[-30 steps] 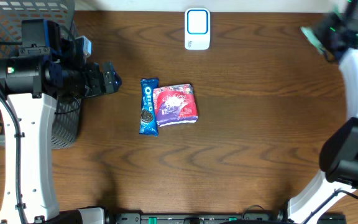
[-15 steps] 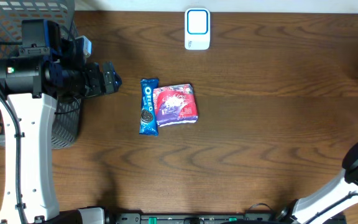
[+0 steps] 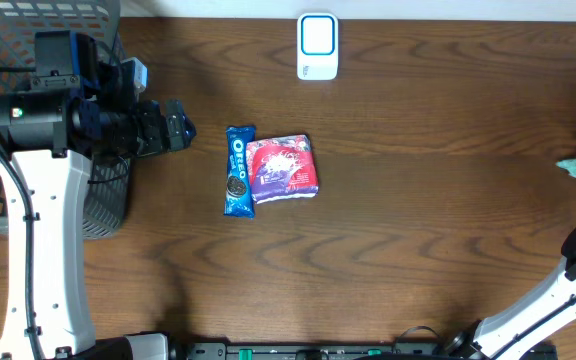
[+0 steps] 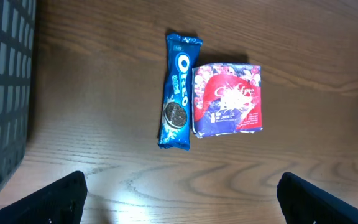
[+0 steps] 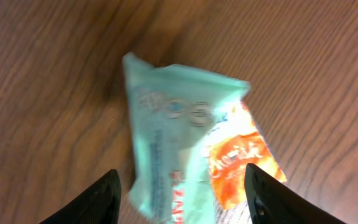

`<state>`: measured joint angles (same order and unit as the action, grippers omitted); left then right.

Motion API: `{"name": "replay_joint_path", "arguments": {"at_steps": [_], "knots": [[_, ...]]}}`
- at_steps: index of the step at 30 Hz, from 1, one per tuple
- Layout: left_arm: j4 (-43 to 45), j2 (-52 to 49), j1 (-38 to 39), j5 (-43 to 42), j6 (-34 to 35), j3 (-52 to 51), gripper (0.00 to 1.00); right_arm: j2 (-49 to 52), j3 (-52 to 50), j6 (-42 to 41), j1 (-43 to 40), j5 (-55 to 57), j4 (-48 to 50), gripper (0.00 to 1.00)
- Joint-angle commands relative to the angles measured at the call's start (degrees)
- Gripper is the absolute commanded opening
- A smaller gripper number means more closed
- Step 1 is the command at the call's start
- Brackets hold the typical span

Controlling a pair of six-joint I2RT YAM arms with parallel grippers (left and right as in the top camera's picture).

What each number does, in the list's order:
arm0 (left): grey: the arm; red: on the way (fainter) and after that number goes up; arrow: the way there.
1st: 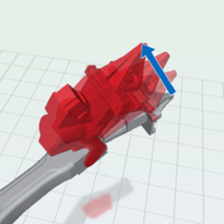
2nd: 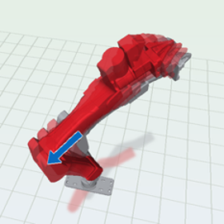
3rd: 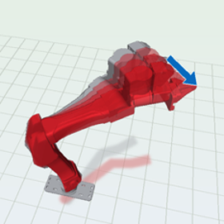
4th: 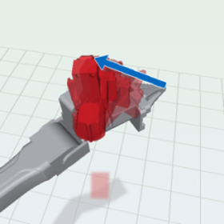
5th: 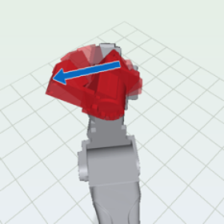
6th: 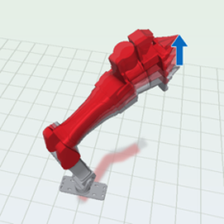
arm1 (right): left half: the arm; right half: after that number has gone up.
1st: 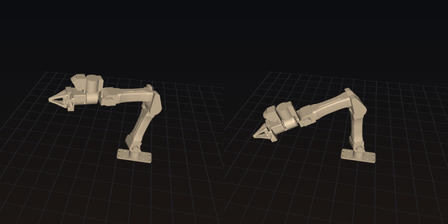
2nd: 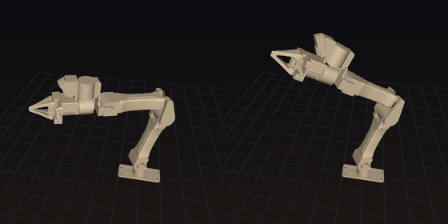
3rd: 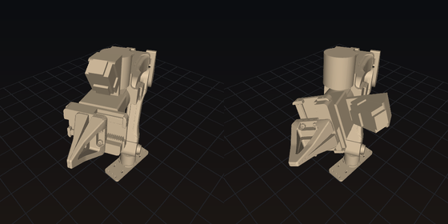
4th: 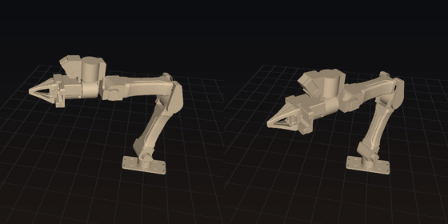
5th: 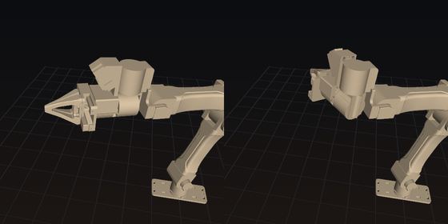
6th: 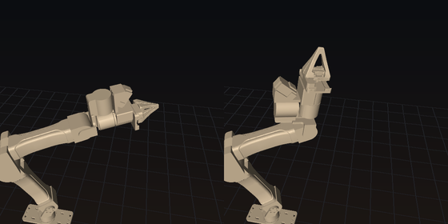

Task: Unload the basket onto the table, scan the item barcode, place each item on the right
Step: 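Carry the wipes pack to the far right and drop it there, then move the right gripper to the pink Carefree pack and grasp it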

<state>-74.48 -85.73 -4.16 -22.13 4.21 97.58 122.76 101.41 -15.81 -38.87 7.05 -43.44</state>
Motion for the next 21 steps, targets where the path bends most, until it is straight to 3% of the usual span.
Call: {"name": "replay_joint_path", "arguments": {"at_steps": [1,9,17,21], "knots": [[-0.1,-0.2,0.1,0.3,-0.7,0.2,0.98,-0.8,0.0,1.3,0.0,-3.3,0.2,0.61],[-0.1,-0.2,0.1,0.3,-0.7,0.2,0.98,-8.7,0.0,1.3,0.1,-22.9,1.6,0.59],[-0.1,-0.2,0.1,0.3,-0.7,0.2,0.98,-18.8,0.0,3.7,3.6,-55.1,0.5,0.69],[-0.1,-0.2,0.1,0.3,-0.7,0.2,0.98,-19.5,0.0,5.9,9.5,-60.7,-3.5,0.79]]}}
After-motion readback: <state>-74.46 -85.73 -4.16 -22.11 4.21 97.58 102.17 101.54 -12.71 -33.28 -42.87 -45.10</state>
